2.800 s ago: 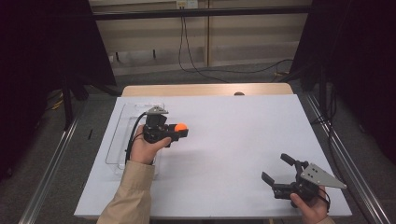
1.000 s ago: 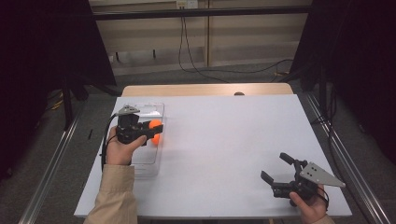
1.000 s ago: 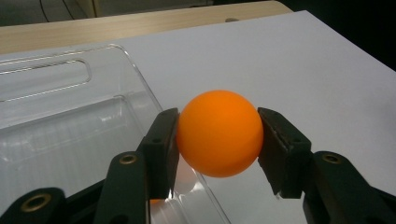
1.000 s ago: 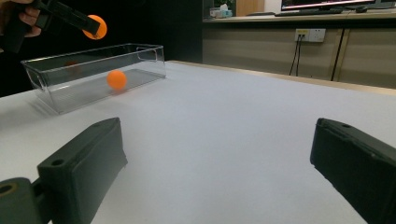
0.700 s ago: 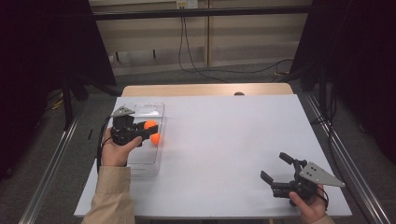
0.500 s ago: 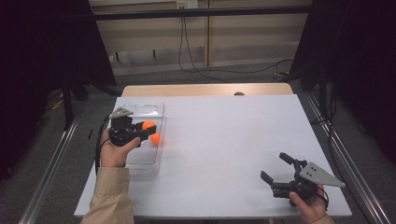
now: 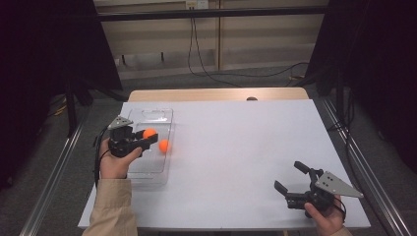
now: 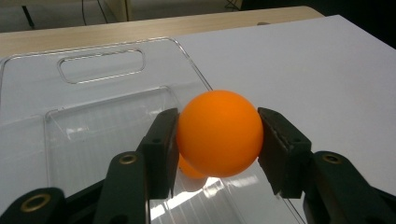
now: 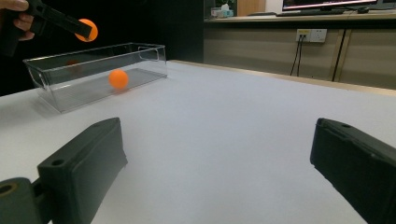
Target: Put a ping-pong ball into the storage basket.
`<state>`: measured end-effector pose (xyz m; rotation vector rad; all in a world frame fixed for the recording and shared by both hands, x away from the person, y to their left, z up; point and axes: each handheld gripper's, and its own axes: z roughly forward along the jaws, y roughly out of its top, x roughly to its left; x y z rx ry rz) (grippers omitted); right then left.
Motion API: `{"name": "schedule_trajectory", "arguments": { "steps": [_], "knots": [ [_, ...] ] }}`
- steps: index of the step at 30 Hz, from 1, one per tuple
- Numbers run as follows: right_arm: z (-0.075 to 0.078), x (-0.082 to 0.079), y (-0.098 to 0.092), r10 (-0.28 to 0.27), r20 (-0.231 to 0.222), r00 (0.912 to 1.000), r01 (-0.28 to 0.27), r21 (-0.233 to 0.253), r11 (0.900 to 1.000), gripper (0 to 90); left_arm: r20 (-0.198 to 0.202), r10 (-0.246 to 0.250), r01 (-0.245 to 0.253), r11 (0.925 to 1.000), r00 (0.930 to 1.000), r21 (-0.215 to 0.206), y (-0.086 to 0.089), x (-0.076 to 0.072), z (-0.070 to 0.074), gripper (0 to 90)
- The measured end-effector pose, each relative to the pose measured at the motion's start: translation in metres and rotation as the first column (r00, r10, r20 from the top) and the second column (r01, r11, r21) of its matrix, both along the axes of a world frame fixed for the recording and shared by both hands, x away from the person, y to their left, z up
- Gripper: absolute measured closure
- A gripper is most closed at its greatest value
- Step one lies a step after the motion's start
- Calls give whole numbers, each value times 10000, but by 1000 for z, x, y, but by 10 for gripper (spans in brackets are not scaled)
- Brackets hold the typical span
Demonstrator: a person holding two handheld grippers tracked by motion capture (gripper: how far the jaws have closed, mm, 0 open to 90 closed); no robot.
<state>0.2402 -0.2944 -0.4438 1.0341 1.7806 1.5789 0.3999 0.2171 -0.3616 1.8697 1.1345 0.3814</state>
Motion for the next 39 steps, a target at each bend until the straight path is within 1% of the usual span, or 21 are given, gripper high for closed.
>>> {"name": "schedule_trajectory", "arguments": {
  "steps": [3,4,5,6,8,11,14,18,22,24,27,29,31,33,39],
  "knots": [
    [0,0,0,-6,-9,10000,6,1,10000,24,85,113,-113,9999,9999,2,1,0,-1,494],
    [0,0,1,25,0,10000,-25,-7,10000,24,91,255,-255,9997,9996,9,2,0,-2,449],
    [1,0,1,35,18,10000,-35,-37,10000,24,104,286,-286,9996,9995,2,2,0,-2,420],
    [1,0,1,21,6,10000,-21,-34,10000,24,143,291,-291,9996,9995,-34,3,-1,-2,411],
    [1,-1,1,3,27,10000,-3,-33,10000,24,215,333,-331,9994,9992,-112,3,-2,-3,364],
    [1,-2,1,-10,16,10000,10,-30,10000,24,247,300,-298,9995,9992,-56,3,-4,-3,323],
    [2,-3,0,-35,36,10000,35,-34,10000,24,394,314,-306,9993,9987,-201,3,-7,-4,296],
    [1,-3,-1,-85,31,10000,85,-42,10000,24,545,322,-308,9992,9980,-255,4,-12,-5,253],
    [1,-3,-1,-87,31,10000,87,-52,9999,24,716,432,-394,9977,9965,-548,7,-17,-6,223],
    [2,-3,-1,-85,21,10000,85,-17,10000,24,785,435,-390,9976,9960,-573,9,-19,-6,209],
    [2,-3,-1,-82,21,10000,82,-19,10000,24,959,524,-443,9954,9940,-846,12,-23,-6,186],
    [2,-3,0,-82,31,10000,82,-21,10000,24,1070,460,-368,9956,9932,-862,13,-25,-6,176],
    [2,-4,0,-89,30,10000,89,-21,10000,24,1047,437,-343,9953,9935,-904,14,-28,-8,163],
    [2,-3,0,-96,44,9999,96,-30,9999,24,1117,428,-326,9952,9928,-918,15,-30,-9,153],
    [2,-3,0,-58,61,10000,58,-66,10000,24,1360,494,-351,9938,9895,-1060,18,-37,-12,114]
  ]
}}
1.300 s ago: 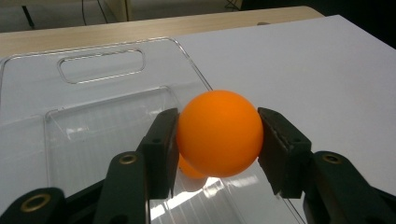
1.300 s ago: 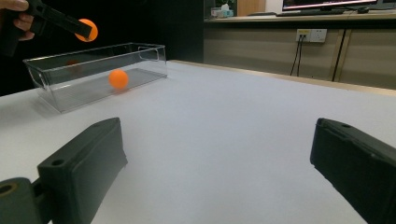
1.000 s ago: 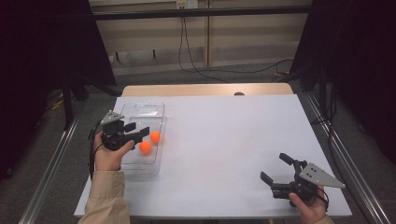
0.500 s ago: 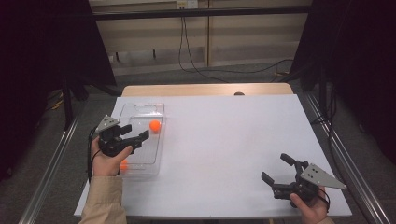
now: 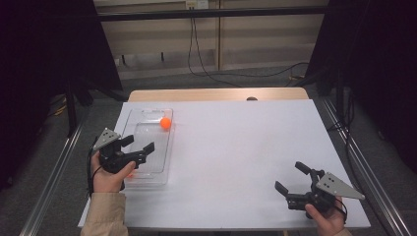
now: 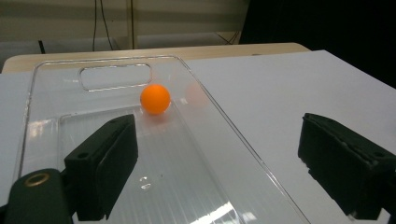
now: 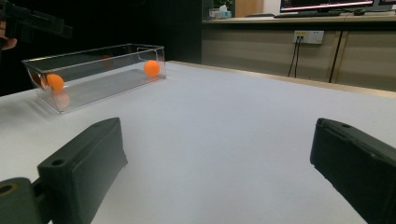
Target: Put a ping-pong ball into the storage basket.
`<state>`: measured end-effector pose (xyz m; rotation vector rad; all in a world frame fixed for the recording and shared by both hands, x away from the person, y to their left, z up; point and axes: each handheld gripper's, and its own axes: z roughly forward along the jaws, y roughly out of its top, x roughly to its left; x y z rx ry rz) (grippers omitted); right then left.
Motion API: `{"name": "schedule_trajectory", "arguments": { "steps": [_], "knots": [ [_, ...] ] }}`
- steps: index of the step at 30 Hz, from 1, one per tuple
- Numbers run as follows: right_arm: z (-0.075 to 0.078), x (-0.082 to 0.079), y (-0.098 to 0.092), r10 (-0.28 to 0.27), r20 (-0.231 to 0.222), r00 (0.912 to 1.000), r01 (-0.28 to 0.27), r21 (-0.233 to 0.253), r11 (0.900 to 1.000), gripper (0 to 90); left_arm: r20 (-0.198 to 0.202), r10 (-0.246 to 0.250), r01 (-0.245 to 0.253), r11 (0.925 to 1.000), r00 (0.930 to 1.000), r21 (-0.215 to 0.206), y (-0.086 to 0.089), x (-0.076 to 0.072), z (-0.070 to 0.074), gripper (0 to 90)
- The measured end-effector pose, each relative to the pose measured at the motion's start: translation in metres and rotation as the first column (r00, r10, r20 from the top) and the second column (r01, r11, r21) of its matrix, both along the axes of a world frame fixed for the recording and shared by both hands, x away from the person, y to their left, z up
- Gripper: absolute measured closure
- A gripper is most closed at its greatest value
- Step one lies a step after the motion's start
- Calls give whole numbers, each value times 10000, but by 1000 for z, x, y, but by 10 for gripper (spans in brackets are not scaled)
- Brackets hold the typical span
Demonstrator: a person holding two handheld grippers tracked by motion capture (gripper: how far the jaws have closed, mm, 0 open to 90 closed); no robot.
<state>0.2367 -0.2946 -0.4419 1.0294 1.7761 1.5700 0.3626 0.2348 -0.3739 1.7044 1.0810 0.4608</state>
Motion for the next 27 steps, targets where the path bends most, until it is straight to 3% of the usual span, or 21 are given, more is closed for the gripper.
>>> {"name": "schedule_trajectory", "arguments": {
  "steps": [27],
  "knots": [
    [0,0,1,-11,-7,10000,11,0,10000,24,697,42,-19,9995,9976,-322,12,-23,-16,42]
  ]
}}
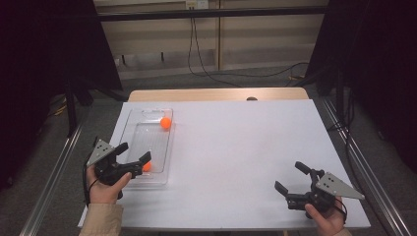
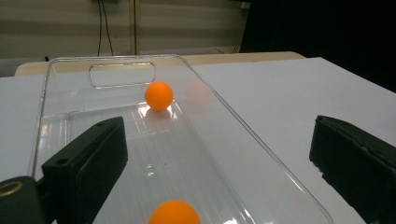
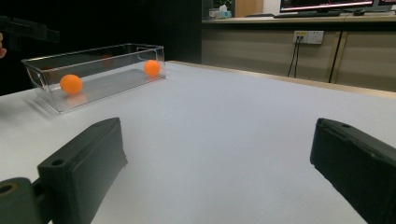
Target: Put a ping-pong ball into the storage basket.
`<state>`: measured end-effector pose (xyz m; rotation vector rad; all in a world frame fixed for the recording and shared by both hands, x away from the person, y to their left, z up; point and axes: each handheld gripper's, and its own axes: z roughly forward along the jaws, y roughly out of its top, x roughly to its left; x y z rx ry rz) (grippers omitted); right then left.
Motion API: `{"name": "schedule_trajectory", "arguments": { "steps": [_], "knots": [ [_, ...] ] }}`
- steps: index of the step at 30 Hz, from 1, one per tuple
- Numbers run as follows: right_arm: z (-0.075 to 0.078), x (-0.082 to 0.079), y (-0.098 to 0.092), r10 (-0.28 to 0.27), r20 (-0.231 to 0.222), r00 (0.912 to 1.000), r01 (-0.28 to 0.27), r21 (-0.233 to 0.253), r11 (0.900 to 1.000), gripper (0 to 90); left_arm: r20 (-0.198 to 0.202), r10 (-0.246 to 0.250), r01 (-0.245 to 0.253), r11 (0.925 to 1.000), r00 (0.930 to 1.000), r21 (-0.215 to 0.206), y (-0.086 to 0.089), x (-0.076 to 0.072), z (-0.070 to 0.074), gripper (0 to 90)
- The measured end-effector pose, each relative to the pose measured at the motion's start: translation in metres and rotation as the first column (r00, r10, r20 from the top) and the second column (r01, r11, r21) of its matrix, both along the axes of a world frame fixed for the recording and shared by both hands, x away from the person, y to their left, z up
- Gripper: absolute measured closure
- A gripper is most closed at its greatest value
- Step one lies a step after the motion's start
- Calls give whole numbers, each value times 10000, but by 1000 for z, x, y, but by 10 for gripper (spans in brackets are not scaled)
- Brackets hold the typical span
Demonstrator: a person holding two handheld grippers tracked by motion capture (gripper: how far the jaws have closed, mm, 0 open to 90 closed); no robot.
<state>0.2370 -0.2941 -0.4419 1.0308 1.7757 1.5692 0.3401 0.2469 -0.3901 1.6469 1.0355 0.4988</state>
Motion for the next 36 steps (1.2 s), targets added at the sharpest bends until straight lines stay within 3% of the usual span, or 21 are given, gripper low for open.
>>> {"name": "schedule_trajectory", "arguments": {
  "steps": [36],
  "knots": [
    [0,0,0,-10,14,10000,10,4,10000,24,406,-173,166,9997,9990,175,9,-16,-16,37]
  ]
}}
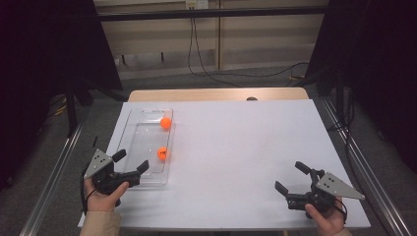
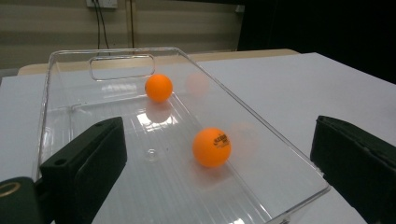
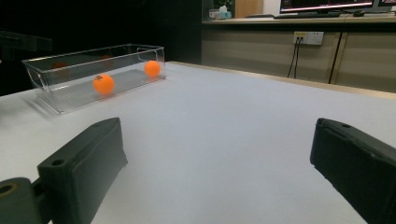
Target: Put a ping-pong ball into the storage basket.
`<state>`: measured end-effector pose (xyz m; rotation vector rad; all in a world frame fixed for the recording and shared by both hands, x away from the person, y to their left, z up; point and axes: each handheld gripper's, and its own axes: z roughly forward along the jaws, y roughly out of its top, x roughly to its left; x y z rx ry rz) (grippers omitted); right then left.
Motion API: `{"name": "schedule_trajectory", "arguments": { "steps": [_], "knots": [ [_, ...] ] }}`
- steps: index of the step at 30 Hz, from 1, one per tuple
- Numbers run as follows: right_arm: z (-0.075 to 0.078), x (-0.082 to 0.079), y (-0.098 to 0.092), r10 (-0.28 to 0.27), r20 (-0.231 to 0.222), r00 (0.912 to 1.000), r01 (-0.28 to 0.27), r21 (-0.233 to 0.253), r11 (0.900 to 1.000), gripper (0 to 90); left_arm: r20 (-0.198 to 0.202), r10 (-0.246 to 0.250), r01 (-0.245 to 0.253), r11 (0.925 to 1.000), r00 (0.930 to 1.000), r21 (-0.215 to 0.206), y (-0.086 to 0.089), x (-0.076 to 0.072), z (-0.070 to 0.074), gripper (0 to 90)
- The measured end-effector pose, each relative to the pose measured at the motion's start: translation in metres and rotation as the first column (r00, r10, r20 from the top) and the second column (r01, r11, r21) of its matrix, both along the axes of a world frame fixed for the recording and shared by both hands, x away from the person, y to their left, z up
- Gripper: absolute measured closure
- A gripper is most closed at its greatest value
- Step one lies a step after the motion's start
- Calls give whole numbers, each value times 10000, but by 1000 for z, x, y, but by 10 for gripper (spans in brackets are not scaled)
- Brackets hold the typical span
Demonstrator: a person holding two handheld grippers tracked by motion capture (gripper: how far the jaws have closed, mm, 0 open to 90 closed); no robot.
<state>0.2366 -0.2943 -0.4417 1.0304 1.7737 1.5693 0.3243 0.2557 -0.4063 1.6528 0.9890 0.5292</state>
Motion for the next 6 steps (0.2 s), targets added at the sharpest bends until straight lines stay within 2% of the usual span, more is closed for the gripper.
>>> {"name": "schedule_trajectory", "arguments": {
  "steps": [6],
  "knots": [
    [0,1,0,15,24,10000,-15,-7,10000,24,-24,-8,8,10000,10000,-7,0,0,-1,37]
  ]
}}
